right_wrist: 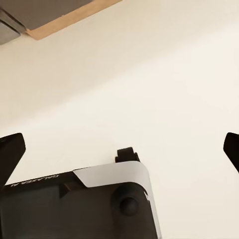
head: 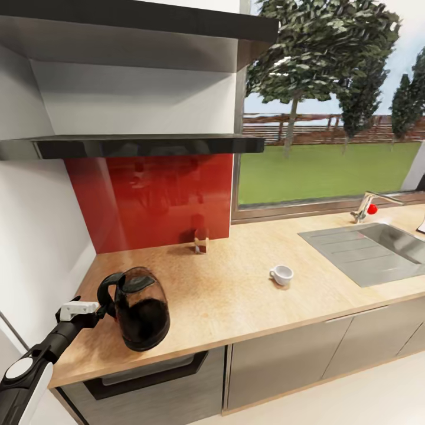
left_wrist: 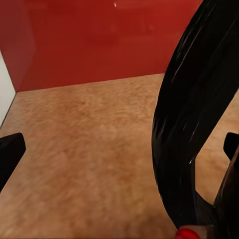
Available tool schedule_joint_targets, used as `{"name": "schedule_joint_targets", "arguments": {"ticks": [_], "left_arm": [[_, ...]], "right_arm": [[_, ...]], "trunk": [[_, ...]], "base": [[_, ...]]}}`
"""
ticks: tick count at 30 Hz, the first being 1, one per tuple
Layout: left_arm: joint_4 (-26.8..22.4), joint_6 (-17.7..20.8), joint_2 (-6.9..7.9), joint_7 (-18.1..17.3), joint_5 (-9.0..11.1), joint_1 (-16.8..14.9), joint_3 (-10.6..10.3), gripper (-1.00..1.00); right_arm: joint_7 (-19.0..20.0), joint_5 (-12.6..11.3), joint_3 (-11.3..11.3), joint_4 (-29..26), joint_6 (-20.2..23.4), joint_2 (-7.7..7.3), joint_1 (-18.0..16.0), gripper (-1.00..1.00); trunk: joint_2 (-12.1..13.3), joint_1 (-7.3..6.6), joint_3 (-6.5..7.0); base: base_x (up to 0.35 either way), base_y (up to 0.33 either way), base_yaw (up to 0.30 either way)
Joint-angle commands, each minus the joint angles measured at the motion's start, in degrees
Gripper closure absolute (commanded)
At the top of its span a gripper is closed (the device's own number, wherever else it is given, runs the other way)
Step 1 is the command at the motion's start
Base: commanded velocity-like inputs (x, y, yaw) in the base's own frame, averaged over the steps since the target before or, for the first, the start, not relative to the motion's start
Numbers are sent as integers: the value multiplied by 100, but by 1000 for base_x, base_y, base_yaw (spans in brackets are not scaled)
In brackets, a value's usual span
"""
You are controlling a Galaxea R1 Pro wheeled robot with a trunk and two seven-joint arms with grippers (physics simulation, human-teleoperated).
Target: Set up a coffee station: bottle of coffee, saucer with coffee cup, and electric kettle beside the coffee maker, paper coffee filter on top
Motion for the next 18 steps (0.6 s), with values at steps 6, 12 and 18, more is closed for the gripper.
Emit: {"name": "schedule_joint_targets", "arguments": {"ticks": [6,12,18], "left_arm": [[9,-4,0,-37,49,-7,6,-100],[10,-18,0,-41,81,-6,13,-100],[10,-18,0,-53,86,-5,6,-100]], "right_arm": [[-20,-50,48,-7,-1,-1,-3,-100],[-20,-50,48,-5,-3,-1,3,-100],[-20,-50,48,-5,-1,-1,6,-100]], "trunk": [[-12,4,-13],[-12,4,-13],[-12,4,-13]], "base": [[51,0,0],[67,0,0],[5,0,0]]}}
